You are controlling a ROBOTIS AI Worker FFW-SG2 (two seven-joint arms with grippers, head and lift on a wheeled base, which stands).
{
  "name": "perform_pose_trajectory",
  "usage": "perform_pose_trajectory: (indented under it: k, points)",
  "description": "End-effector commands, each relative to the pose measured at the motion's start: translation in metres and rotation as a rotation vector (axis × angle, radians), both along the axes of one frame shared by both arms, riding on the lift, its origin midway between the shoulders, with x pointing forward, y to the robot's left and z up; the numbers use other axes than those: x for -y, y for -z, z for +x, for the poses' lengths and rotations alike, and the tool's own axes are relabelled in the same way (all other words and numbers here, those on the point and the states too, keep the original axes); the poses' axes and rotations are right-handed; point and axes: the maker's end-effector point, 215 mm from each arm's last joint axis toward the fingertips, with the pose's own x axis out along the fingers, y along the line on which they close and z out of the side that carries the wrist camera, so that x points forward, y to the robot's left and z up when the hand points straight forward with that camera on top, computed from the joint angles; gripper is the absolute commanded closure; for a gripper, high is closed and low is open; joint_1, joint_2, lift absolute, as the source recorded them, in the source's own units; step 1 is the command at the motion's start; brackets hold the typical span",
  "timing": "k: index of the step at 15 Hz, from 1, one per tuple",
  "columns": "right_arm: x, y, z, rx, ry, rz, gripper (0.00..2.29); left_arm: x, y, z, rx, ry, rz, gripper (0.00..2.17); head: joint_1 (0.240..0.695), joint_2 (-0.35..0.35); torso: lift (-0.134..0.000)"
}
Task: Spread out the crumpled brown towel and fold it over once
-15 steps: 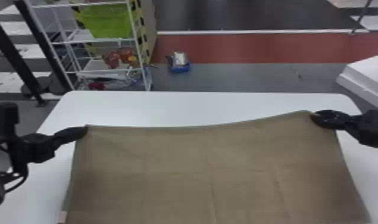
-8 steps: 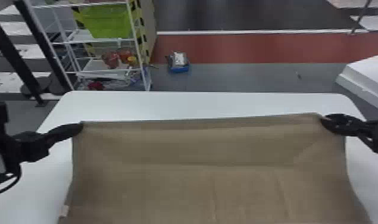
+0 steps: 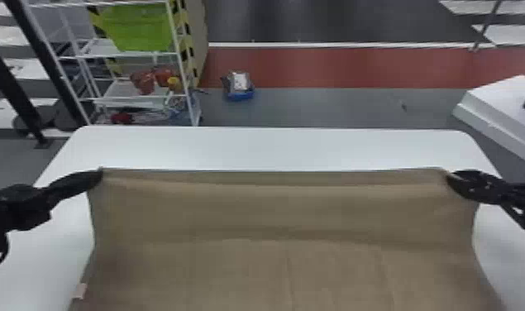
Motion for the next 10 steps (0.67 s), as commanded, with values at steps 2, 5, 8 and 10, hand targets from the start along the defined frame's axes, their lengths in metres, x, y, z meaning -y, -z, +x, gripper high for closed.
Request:
perform_pose_trajectory:
  k: [2, 5, 8, 10]
  points:
    - [0.001, -0.003, -0.019, 0.025, -0.009, 0.011, 1.35, -0.004, -0.004, -0.024, 0.024, -0.016, -0.053, 1.45, 0.695, 0.029, -0.123]
    - [0.004, -0.009, -0.034, 0.041, -0.006, 0.028, 1.35, 0.002, -0.006, -0.038, 0.036, -0.015, -0.070, 1.45, 0.695, 0.033, -0.123]
    - [0.013, -0.016, -0.060, 0.066, -0.005, 0.039, 1.35, 0.012, -0.009, -0.057, 0.049, -0.005, -0.105, 1.45, 0.695, 0.024, -0.123]
    - [0.019, -0.016, -0.068, 0.065, 0.000, 0.046, 1.35, 0.016, -0.010, -0.070, 0.051, -0.009, -0.110, 1.45, 0.695, 0.008, -0.123]
